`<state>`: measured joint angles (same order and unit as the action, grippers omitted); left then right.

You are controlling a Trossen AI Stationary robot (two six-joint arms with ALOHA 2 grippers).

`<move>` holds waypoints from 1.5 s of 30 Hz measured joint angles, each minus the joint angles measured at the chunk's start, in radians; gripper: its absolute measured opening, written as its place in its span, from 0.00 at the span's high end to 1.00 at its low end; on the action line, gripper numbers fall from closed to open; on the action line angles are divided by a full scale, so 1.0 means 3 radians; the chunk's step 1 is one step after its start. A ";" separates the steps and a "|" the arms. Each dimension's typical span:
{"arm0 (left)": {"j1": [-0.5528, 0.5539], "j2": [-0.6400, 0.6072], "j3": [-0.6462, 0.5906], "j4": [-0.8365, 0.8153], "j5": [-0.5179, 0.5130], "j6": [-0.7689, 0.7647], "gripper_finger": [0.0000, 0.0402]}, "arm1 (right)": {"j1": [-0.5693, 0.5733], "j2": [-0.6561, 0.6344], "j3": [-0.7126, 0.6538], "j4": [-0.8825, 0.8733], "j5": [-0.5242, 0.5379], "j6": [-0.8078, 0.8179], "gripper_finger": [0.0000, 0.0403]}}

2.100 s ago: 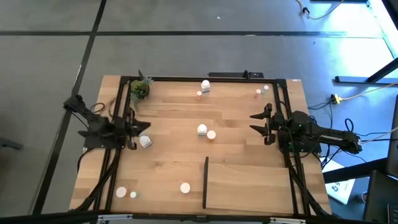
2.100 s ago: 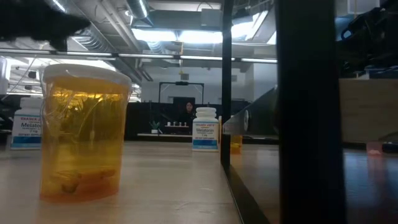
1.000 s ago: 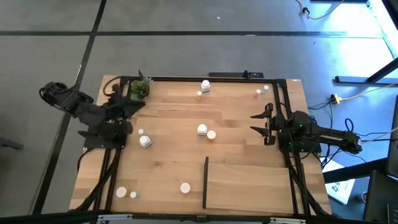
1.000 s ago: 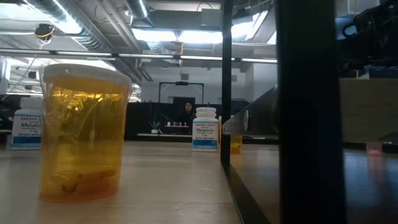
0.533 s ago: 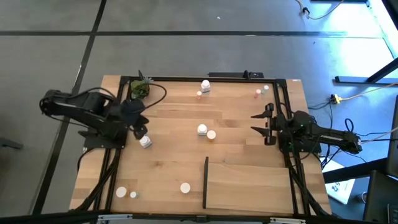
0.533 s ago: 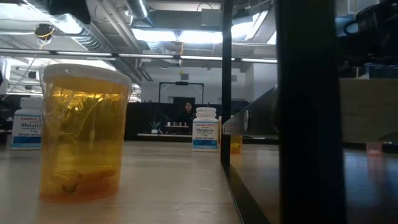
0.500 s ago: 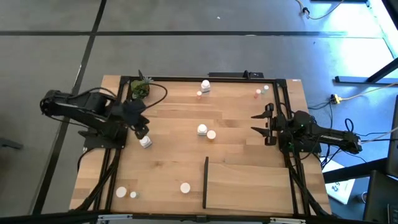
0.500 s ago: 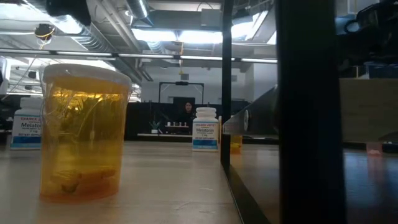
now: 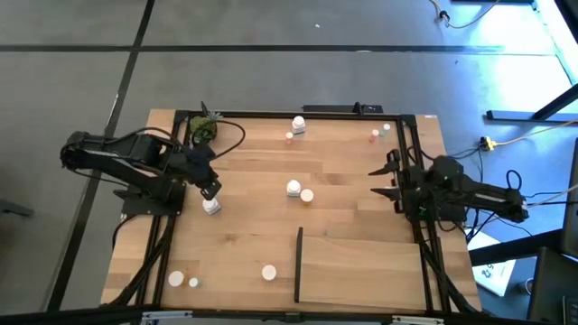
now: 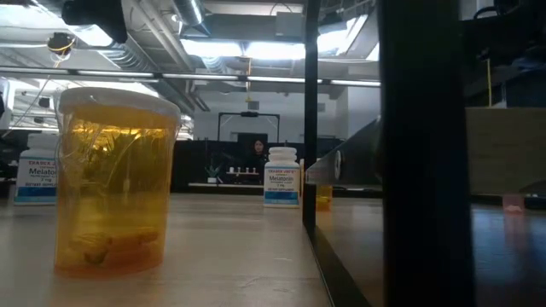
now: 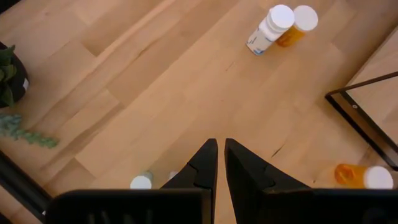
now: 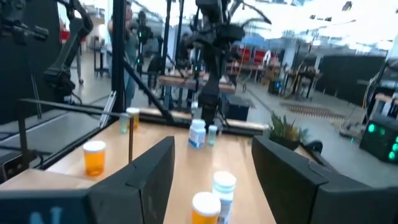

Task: Pick and place medicine bottles onto shelf by color
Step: Move the bottom left white bottle closer to the center

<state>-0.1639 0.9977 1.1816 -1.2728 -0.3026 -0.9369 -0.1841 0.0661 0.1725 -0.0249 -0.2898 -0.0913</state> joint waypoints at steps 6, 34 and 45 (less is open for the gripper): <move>-0.0002 0.0000 0.0000 0.0005 0.0032 -0.0012 0.94 | 0.0000 0.0228 0.0156 -0.0066 0.0000 0.0013 0.46; 0.0000 0.0233 -0.0001 -0.0288 0.0169 -0.0450 0.94 | 0.0000 0.1395 0.0533 -0.0269 0.0000 0.0305 0.46; 0.0000 0.0258 -0.0001 -0.0297 0.0379 -0.0540 0.94 | 0.0000 0.1394 0.0533 -0.0260 0.0000 0.0292 0.46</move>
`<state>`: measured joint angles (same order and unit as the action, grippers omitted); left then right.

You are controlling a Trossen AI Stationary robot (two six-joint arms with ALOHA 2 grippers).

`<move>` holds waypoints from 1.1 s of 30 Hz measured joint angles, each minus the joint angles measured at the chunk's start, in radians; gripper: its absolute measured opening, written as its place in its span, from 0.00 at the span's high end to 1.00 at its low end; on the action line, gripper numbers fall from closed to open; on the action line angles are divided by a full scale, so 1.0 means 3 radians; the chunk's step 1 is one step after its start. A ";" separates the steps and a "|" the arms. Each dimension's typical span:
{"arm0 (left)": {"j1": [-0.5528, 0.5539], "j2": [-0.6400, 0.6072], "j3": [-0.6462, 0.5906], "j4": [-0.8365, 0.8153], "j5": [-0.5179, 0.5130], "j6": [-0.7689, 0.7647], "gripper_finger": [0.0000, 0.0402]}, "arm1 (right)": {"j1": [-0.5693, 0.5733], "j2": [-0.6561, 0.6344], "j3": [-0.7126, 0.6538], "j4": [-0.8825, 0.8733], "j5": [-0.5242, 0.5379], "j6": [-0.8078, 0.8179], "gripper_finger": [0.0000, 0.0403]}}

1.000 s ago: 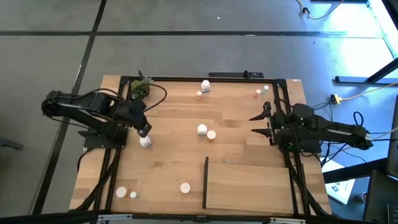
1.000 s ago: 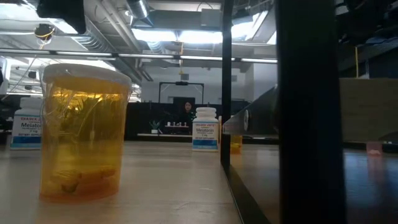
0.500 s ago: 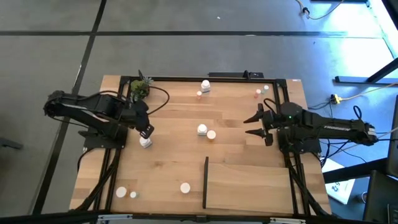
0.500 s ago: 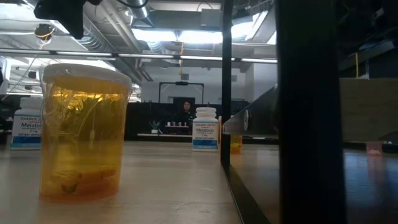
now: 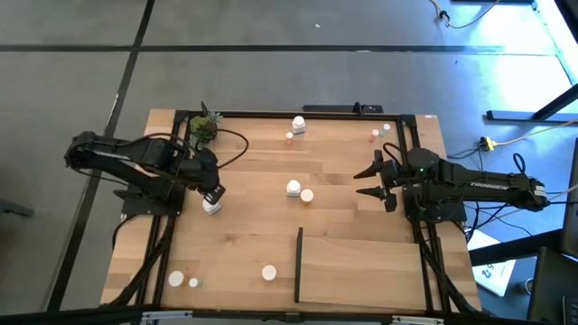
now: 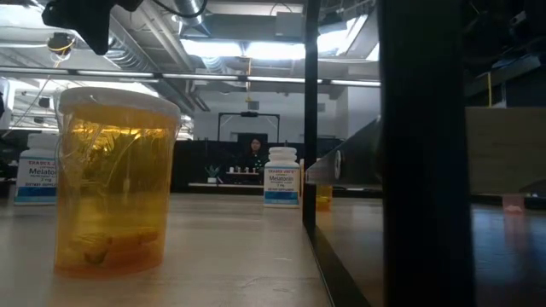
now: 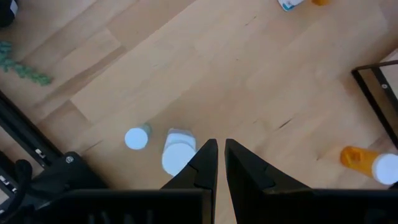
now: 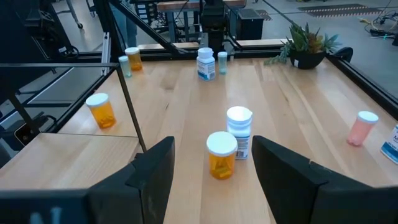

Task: Pick and place medicine bottles onto shelf by color
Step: Move the bottom left white bottle closer to the center

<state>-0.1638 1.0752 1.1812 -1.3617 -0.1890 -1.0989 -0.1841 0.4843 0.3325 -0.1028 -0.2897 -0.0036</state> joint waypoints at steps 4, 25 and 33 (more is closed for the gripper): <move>0.0000 0.0003 0.0000 -0.0001 0.0000 -0.0038 0.94 | 0.0000 0.0000 0.0000 0.0000 0.0000 -0.0001 0.46; -0.0001 0.0006 0.0000 -0.0004 0.0317 -0.0593 0.90 | 0.0001 0.0000 -0.0001 0.0000 0.0000 -0.0003 0.46; -0.0001 0.0144 0.0000 0.0001 0.0336 -0.0580 0.66 | 0.0000 -0.0001 -0.0001 0.0000 0.0001 -0.0003 0.46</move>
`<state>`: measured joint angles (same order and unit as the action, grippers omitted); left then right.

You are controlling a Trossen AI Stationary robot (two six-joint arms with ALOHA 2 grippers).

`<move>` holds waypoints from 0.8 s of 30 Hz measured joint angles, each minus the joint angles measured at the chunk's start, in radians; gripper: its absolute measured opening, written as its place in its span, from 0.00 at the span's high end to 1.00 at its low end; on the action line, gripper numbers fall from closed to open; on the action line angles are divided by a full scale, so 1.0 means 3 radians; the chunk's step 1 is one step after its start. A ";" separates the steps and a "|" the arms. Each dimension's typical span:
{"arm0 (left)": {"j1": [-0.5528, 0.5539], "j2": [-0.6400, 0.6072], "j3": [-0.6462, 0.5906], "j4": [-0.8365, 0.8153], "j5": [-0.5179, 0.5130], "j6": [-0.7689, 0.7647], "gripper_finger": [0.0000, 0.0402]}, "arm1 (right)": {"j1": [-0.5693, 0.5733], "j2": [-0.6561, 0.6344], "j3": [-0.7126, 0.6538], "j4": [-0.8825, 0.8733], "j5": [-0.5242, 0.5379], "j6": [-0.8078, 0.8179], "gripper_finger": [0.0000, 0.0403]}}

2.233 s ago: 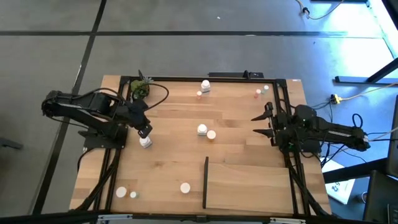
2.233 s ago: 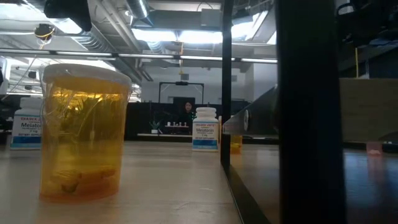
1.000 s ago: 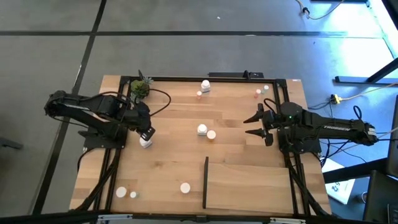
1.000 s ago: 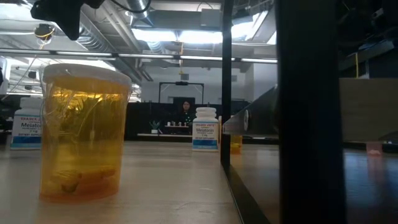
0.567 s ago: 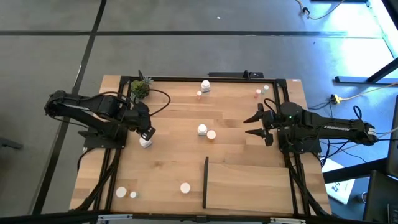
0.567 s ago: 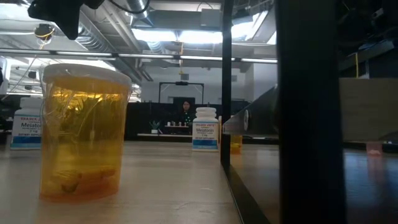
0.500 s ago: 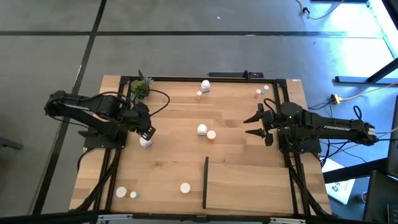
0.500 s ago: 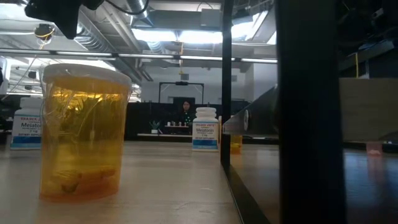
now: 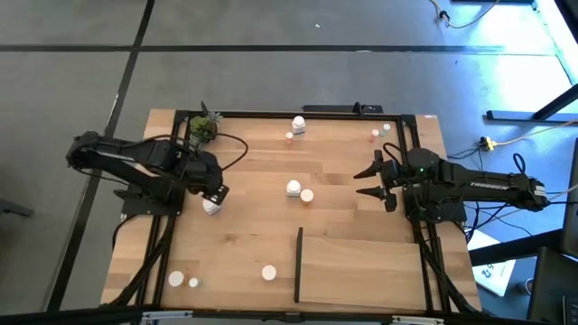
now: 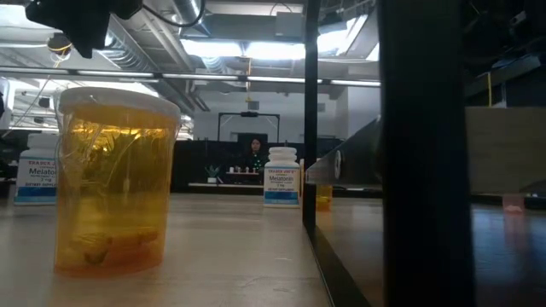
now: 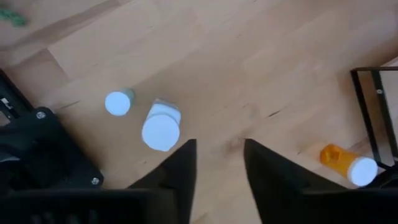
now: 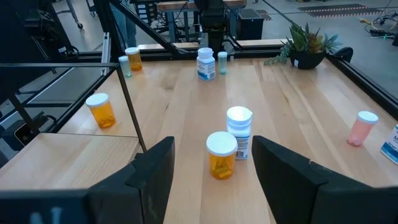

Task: Pick and place medicine bottles onto shelf by color
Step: Move the bottom left white bottle closer to the center

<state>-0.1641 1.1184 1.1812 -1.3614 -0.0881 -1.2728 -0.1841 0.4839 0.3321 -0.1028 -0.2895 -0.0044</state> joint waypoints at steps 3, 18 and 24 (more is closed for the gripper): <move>-0.0001 0.0053 0.0000 -0.0004 0.0031 0.0038 0.56 | 0.0000 0.0001 0.0000 0.0000 -0.0001 0.0000 0.46; -0.0003 0.0456 0.0000 -0.0243 0.0205 0.0334 0.39 | 0.0001 0.0001 0.0000 0.0000 0.0000 0.0000 0.46; -0.0077 0.0674 -0.0137 -0.0222 0.0207 0.0290 0.39 | 0.0001 0.0000 -0.0001 0.0000 0.0001 0.0000 0.46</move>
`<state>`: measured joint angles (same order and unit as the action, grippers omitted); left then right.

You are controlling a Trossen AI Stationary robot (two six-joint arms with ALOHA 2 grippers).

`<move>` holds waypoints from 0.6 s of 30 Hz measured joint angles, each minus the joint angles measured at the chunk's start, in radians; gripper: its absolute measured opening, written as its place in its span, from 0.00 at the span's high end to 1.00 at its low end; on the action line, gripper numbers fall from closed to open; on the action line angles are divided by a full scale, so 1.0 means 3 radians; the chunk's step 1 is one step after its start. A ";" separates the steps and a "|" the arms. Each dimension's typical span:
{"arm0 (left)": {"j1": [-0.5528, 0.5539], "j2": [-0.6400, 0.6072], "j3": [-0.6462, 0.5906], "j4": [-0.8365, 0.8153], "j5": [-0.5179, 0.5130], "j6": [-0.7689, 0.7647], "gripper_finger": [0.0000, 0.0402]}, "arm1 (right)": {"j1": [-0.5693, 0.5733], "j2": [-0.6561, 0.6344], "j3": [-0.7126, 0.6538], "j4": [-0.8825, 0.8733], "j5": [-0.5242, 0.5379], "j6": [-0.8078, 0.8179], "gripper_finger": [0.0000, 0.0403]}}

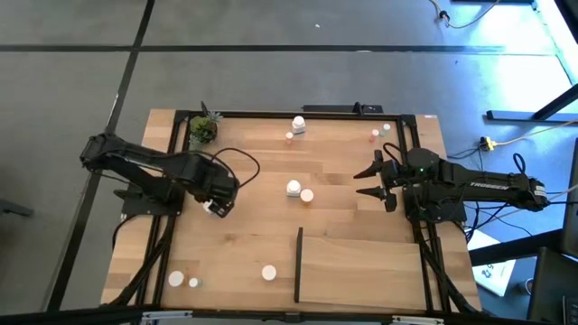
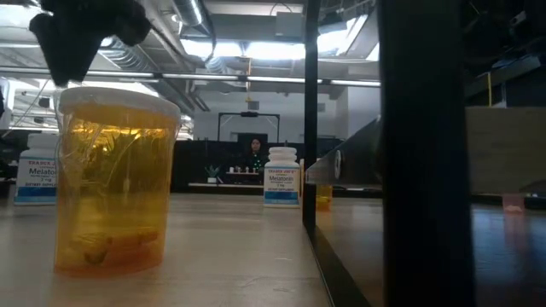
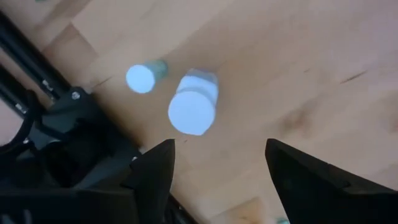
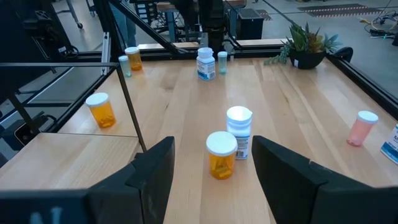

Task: Pick and place medicine bottles onto shelf by color
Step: Move the bottom left white bottle closer to the center

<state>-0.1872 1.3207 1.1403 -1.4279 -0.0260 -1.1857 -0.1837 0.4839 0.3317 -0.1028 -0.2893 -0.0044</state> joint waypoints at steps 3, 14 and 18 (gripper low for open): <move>-0.0041 0.0034 -0.0076 0.0048 -0.0003 -0.0056 0.39 | 0.0000 0.0000 -0.0001 0.0000 0.0000 0.0000 0.46; -0.0065 0.0030 -0.0417 0.0268 -0.0017 -0.0144 0.39 | -0.0001 0.0001 -0.0001 0.0000 0.0000 0.0000 0.46; -0.0063 0.0030 -0.0565 0.0410 -0.0017 -0.0144 0.39 | -0.0001 0.0001 -0.0001 0.0001 0.0000 0.0000 0.46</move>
<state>-0.2062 1.3296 0.9708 -1.3049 -0.0311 -1.2289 -0.1841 0.4841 0.3313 -0.1024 -0.2893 -0.0044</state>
